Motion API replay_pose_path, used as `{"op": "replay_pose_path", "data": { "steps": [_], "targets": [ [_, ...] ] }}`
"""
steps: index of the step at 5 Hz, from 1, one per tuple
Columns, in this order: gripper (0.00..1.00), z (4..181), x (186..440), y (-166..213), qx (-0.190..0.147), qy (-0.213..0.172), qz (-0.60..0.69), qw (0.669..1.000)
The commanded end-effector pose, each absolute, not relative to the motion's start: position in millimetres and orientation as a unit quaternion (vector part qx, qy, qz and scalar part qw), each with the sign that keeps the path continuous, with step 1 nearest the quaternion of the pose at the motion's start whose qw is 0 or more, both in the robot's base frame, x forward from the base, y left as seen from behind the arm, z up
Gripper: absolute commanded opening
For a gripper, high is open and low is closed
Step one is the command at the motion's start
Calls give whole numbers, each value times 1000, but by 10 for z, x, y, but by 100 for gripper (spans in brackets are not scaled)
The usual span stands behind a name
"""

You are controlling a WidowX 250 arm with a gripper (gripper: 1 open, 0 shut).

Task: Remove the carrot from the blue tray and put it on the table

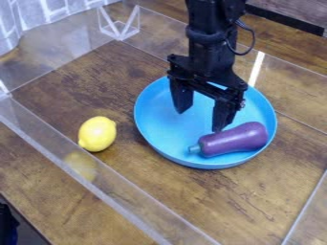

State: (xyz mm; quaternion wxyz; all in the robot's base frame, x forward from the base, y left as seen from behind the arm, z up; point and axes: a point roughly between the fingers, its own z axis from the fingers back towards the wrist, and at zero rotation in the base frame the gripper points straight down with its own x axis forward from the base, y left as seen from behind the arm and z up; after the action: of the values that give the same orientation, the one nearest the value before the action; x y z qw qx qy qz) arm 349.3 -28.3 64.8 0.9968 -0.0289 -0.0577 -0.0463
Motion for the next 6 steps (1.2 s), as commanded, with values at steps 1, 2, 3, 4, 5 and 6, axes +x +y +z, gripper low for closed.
{"op": "replay_pose_path", "data": {
  "steps": [1, 2, 3, 4, 5, 6],
  "targets": [
    [100, 704, 3554, -329, -31, -84, -63, 994],
    [100, 592, 3523, -445, -32, -80, -87, 992],
    [100, 645, 3522, -594, -33, -82, -124, 988],
    [100, 694, 3582, -693, -35, -82, -157, 984],
    [100, 788, 3637, -755, -38, -84, -182, 979],
    [100, 865, 3619, -787, -37, -89, -162, 982]
  ]
}}
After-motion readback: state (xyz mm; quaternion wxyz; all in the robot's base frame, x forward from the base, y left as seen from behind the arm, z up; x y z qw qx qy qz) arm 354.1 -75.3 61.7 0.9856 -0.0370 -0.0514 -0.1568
